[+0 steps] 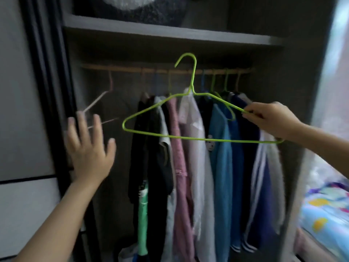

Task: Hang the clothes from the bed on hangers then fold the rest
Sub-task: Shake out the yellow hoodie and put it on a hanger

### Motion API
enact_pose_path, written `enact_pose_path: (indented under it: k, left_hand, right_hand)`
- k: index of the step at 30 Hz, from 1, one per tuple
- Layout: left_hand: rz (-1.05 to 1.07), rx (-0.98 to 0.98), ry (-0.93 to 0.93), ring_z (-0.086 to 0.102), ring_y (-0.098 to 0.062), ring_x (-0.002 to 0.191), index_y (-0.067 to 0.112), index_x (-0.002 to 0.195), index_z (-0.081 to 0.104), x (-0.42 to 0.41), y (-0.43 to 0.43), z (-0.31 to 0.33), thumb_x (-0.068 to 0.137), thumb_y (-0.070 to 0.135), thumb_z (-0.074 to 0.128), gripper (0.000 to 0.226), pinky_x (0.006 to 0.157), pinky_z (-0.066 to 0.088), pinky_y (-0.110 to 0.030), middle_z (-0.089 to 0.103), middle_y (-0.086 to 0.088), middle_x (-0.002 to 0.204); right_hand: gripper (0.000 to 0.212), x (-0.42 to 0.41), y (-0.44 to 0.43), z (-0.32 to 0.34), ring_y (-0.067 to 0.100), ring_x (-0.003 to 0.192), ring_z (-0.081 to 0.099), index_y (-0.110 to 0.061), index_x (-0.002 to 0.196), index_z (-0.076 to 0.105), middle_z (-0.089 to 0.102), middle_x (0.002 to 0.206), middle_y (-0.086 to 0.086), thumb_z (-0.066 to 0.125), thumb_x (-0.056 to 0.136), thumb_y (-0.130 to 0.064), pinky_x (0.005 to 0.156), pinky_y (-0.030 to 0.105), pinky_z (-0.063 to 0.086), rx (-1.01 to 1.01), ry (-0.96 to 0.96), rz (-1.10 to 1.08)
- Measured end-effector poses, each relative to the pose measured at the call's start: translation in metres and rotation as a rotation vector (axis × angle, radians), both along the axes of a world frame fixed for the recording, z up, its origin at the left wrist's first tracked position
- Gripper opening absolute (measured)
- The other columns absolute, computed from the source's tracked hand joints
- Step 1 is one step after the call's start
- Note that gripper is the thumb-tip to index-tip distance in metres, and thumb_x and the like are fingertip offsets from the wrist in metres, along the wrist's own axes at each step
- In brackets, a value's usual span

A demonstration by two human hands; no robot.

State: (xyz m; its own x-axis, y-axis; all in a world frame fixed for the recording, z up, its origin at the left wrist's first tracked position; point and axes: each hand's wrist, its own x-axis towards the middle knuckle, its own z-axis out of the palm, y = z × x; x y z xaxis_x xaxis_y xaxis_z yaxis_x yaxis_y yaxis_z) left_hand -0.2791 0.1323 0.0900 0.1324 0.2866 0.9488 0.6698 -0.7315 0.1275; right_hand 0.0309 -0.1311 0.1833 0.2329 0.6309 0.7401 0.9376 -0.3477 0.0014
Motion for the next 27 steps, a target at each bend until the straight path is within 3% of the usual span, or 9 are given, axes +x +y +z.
enact_pose_path:
  k: [5,10,12,15,18,20,22,27]
  left_hand:
    - [-0.246,0.064,0.146,0.04,-0.057,0.122,-0.003,0.134,0.042,0.146,-0.132,-0.033,0.084,0.035,0.044,0.062,0.096,0.034,-0.066,0.039,-0.035,0.137]
    - [-0.585,-0.133,0.243,0.047,-0.052,0.119,-0.007,0.133,0.045,0.269,-0.273,-0.079,0.085,0.034,0.04,0.064,0.093,0.037,-0.064,0.044,-0.032,0.136]
    - [-0.746,-0.204,0.332,0.054,-0.048,0.112,-0.01,0.131,0.047,0.315,-0.331,-0.098,0.085,0.033,0.039,0.063,0.091,0.04,-0.062,0.051,-0.03,0.13]
    - [-0.944,-0.248,0.456,0.062,-0.049,0.091,-0.012,0.128,0.049,0.376,-0.415,-0.128,0.083,0.03,0.036,0.063,0.076,0.049,-0.058,0.059,-0.034,0.113]
    - [-1.091,-0.295,0.544,0.059,-0.051,0.094,-0.006,0.134,0.045,0.429,-0.497,-0.156,0.085,0.031,0.035,0.062,0.075,0.049,-0.057,0.057,-0.036,0.114]
    - [-1.22,-0.321,0.592,0.059,-0.051,0.096,-0.004,0.132,0.05,0.462,-0.562,-0.178,0.086,0.025,0.04,0.055,0.076,0.048,-0.057,0.058,-0.034,0.114]
    - [-1.304,-0.325,0.628,0.064,-0.047,0.085,-0.001,0.119,0.062,0.484,-0.602,-0.192,0.089,0.019,0.049,0.038,0.069,0.05,-0.053,0.065,-0.029,0.102]
    - [-1.538,-0.261,0.736,0.067,-0.037,0.064,0.003,0.098,0.072,0.543,-0.712,-0.244,0.086,0.005,0.065,0.013,0.048,0.05,-0.041,0.071,-0.017,0.082]
  right_hand:
    - [0.023,0.063,-0.162,-0.03,0.042,0.076,0.063,-0.007,0.106,0.065,0.066,0.079,0.022,0.055,0.093,-0.023,0.063,0.037,0.039,0.016,-0.027,-0.18]
    - [0.017,0.093,-0.344,-0.078,0.04,0.066,0.067,-0.001,0.097,0.069,0.069,0.075,0.019,0.063,0.089,-0.015,0.061,0.037,0.044,0.045,0.034,-0.334]
    - [0.017,0.098,-0.419,-0.103,0.037,0.06,0.064,0.001,0.096,0.069,0.066,0.067,0.017,0.064,0.087,-0.012,0.059,0.031,0.038,0.073,0.102,-0.433]
    - [0.014,0.097,-0.522,-0.148,0.023,0.055,0.05,-0.001,0.097,0.068,0.052,0.063,0.002,0.062,0.089,-0.01,0.058,0.03,0.034,0.155,0.224,-0.591]
    - [0.015,0.081,-0.612,-0.194,0.018,0.061,0.048,-0.001,0.099,0.066,0.053,0.063,0.002,0.059,0.091,-0.011,0.061,0.035,0.039,0.216,0.377,-0.787]
    - [0.015,0.062,-0.671,-0.226,0.016,0.057,0.045,-0.001,0.098,0.065,0.048,0.059,-0.008,0.059,0.091,-0.012,0.059,0.032,0.036,0.27,0.454,-0.931]
    - [0.015,0.049,-0.705,-0.254,0.015,0.056,0.048,-0.002,0.097,0.065,0.048,0.059,-0.012,0.059,0.091,-0.014,0.057,0.031,0.036,0.3,0.496,-1.024]
    - [0.011,0.04,-0.785,-0.312,0.022,0.052,0.051,-0.008,0.094,0.065,0.055,0.056,-0.002,0.058,0.092,-0.017,0.055,0.04,0.042,0.34,0.726,-1.242]
